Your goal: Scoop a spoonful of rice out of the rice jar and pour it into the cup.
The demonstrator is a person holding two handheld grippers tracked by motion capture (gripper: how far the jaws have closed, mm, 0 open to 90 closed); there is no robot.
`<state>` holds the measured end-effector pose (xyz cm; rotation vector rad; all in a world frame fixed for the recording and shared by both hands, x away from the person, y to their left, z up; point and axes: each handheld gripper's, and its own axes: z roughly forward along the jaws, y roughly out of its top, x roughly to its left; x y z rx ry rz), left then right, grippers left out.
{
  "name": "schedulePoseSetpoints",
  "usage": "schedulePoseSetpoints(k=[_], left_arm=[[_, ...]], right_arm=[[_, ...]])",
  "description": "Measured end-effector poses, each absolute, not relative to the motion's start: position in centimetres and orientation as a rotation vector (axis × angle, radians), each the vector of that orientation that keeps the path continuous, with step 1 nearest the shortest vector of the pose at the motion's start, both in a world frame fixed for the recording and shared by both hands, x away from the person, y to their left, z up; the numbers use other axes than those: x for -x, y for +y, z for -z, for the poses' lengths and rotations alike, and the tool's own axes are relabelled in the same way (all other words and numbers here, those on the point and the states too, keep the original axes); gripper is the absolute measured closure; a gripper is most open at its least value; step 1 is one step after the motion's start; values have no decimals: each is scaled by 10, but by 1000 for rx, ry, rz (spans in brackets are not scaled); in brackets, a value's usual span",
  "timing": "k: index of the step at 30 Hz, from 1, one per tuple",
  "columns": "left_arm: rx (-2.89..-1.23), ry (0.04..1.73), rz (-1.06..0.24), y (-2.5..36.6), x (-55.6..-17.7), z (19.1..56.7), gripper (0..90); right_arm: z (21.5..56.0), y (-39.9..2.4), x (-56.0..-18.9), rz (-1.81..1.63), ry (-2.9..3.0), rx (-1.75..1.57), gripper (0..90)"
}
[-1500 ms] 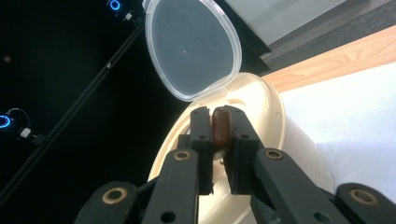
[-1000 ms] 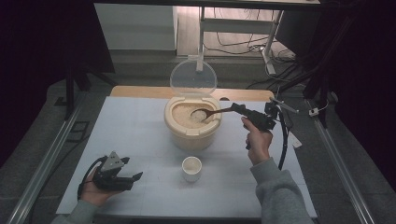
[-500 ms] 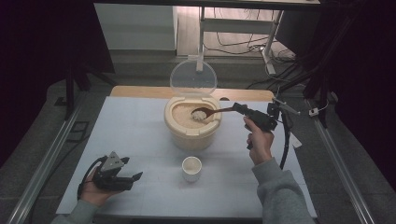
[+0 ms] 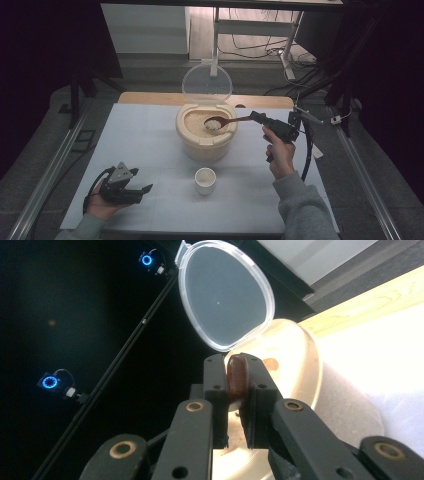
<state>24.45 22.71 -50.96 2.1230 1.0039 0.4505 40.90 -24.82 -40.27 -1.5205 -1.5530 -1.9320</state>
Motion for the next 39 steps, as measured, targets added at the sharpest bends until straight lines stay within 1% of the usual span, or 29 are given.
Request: schedulePoseSetpoints(k=[16,26,39], left_arm=[[-2125,1005,-448,227,-245,510,239],[-2125,1009,-447,227,-246,511,238],[-2127,1011,-446,227,-246,511,238]], right_arm=[[401,-255,-392,1893,-1558,1471,824],[410,-259,-375,1827,-1580,1419,824],[423,-258,-364,1757,-1647,1396,824]])
